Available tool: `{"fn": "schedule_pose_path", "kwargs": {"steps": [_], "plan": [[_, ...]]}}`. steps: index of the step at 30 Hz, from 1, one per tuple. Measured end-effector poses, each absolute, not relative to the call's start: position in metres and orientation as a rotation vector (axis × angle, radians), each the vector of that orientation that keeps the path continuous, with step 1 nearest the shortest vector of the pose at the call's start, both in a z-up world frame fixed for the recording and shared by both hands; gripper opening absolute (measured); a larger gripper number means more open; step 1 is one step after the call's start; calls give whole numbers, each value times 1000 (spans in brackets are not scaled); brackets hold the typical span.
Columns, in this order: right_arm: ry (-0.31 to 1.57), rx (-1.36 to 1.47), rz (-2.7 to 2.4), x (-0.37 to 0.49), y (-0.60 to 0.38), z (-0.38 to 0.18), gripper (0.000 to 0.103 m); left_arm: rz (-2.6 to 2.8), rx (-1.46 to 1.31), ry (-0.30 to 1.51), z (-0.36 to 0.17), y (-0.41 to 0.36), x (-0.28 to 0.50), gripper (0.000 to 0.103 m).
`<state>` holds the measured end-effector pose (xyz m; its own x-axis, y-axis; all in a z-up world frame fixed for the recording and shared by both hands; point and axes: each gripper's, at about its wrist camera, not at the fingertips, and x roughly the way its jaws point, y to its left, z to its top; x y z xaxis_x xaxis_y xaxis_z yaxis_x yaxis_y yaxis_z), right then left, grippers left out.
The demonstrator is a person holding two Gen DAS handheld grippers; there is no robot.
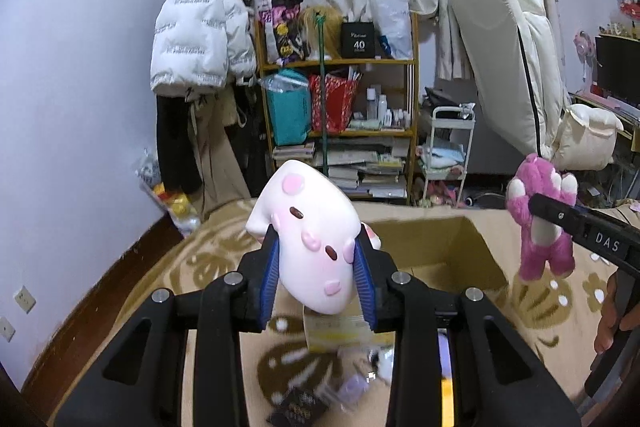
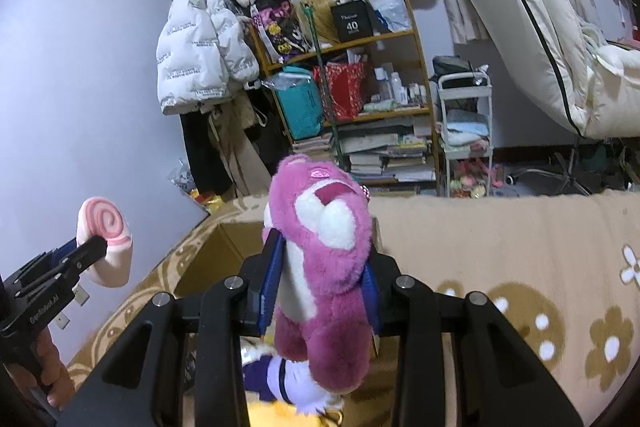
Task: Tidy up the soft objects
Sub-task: 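Lift both plushes and carry them over the open cardboard box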
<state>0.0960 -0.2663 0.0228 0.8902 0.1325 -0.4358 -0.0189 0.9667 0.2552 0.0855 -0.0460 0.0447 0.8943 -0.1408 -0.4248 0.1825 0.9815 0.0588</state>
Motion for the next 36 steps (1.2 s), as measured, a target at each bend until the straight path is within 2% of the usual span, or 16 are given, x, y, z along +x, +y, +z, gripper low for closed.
{"fn": "schedule_pose_path", "kwargs": {"steps": [4, 13, 26, 36], "plan": [[457, 242, 91, 114, -263, 26, 37, -174, 111, 419, 44, -52, 104, 33], [455, 217, 124, 139, -246, 8, 38, -198, 103, 474, 8, -62, 135, 33], [517, 257, 127, 157, -251, -27, 38, -243, 153, 635, -41, -84, 160, 36], [567, 252, 177, 161, -245, -37, 41, -236, 121, 666, -43, -73, 164, 49]]}}
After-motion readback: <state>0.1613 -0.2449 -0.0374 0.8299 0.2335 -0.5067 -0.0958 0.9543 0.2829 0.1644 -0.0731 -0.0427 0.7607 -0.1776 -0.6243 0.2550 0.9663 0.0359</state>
